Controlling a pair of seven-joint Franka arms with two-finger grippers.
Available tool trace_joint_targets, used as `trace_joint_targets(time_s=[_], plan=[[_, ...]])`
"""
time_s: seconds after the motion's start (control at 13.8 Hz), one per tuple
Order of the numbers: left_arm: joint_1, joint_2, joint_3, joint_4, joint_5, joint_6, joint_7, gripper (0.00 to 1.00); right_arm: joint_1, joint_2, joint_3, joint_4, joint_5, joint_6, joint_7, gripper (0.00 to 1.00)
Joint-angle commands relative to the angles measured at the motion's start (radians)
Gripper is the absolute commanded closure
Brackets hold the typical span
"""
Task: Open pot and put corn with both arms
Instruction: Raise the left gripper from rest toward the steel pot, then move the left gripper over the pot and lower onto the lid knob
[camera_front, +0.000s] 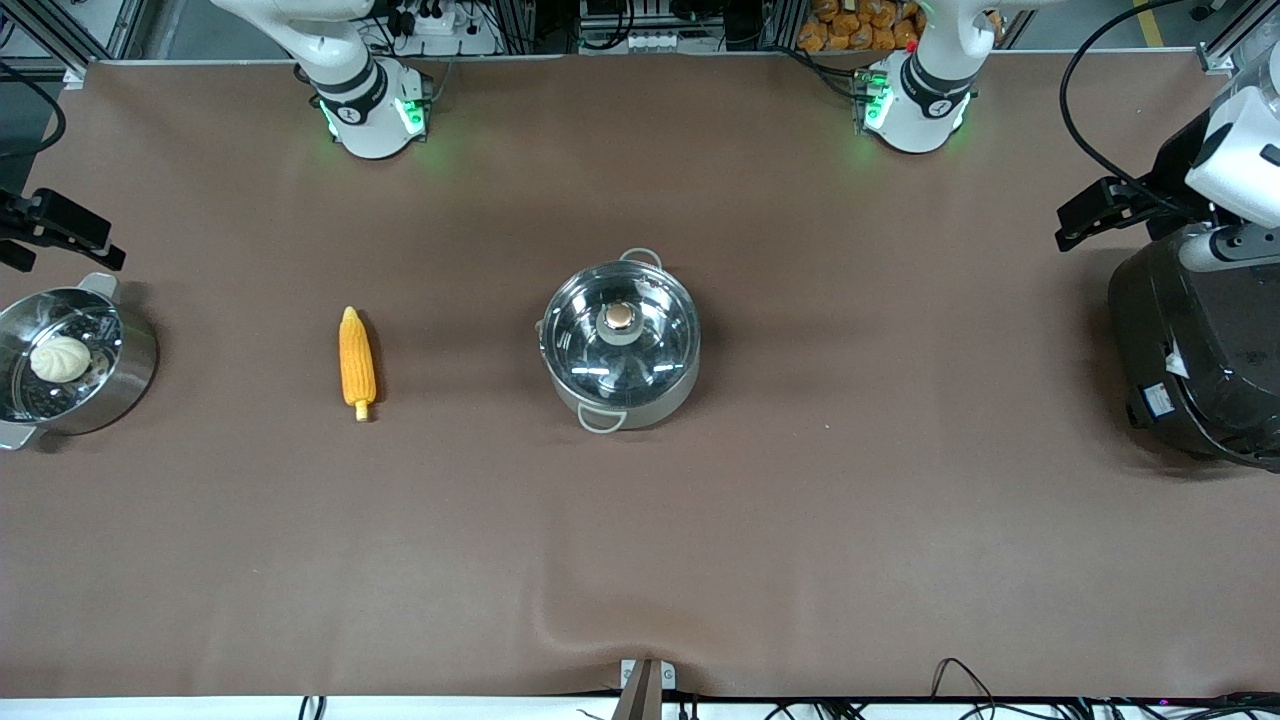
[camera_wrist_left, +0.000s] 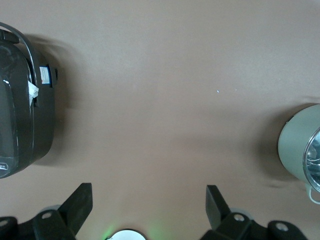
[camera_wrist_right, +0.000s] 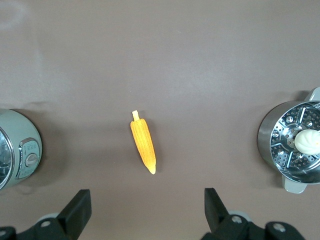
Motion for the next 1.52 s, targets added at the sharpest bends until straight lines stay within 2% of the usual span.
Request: trace_joint_targets(time_s=[0.0,0.51,0.87,1.16,1.3,1.44], plan=[[-0.006,-0.008,0.01,0.013,-0.012,-0.023,0.028,0.0,0.014,-0.025,-0.013,-0.027,0.013,0.001,0.012,0.0],[-0.006,0.008,0.001,0.014,0.029,-0.024,0.023,0.0,0.017,-0.025,-0.012,-0.027,0.012,-0.01,0.012,0.0],[-0.017,0.028,-0.031,0.006,0.01,-0.023,-0.032,0.0,0.021,-0.023,-0.01,-0.034,0.012,-0.033,0.011,0.0],[-0.112,0.112,-0.114,0.013,0.014,0.057,-0.236,0.0,0.023,-0.026,-0.009,-0.032,0.012,-0.037,0.012,0.0],[-0.201,0.168,-0.115,0.013,0.019,0.138,-0.3,0.0,0.023,-0.031,-0.01,-0.02,0.013,-0.06,0.012,0.0],[-0.297,0.242,-0.115,0.022,0.016,0.236,-0.448,0.0,0.02,-0.041,-0.012,-0.017,0.016,-0.079,0.005,0.0]])
